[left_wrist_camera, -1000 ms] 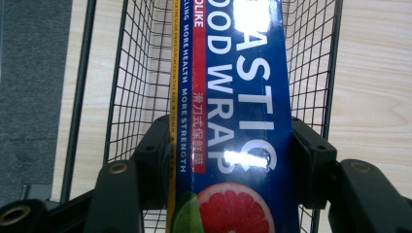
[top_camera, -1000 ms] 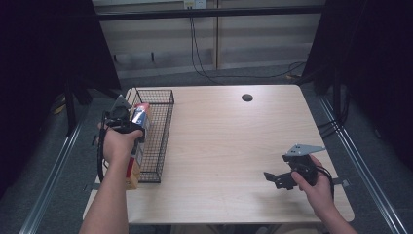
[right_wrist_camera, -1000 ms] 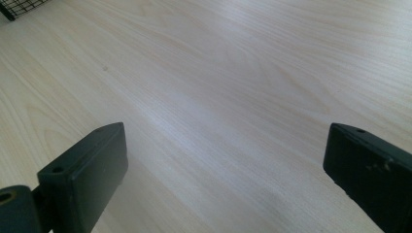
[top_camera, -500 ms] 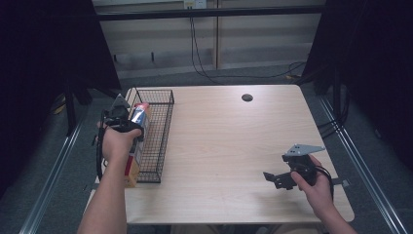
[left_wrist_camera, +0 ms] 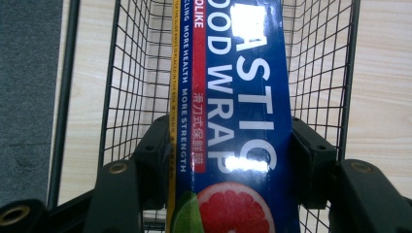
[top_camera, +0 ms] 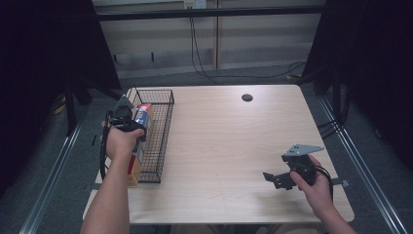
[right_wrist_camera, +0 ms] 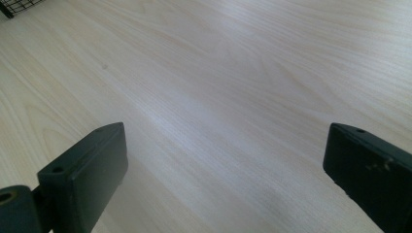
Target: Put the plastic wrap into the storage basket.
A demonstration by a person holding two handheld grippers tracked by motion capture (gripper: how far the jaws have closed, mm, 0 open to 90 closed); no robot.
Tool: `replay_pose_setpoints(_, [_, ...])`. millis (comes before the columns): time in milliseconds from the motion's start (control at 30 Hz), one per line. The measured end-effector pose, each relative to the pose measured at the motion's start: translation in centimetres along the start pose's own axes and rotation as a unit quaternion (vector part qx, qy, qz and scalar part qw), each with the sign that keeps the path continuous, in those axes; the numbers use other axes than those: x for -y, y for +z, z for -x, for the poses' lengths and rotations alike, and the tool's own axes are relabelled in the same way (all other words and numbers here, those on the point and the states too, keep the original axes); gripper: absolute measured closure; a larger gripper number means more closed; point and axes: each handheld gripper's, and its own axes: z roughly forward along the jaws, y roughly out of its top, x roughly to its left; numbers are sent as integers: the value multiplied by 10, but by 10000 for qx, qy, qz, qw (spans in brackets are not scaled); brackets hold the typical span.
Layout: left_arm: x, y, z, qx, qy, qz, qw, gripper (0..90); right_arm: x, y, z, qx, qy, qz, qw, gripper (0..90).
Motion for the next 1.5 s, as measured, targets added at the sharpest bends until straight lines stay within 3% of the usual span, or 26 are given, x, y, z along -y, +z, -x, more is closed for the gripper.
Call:
replay_pose_setpoints(233, [-3,9,0,41,84,-60,9999,435,0,0,0,-26,25,-32,10000,19])
replay_pose_setpoints(467, [-4,18,1,27,30,-110,9999,434,1,1,0,-24,1,-35,10000,19])
replay_pose_setpoints(1000, [-4,22,4,-42,239,-122,9996,409,1,2,-1,-34,-2,-68,10000,20])
replay_pose_setpoints(1300, [0,17,2,52,210,-2,9998,383,2,2,-3,-24,-67,-114,9999,20])
replay_pose_setpoints(1500, [-2,-1,4,106,193,199,9996,336,1,3,-4,-52,-90,-96,9999,20])
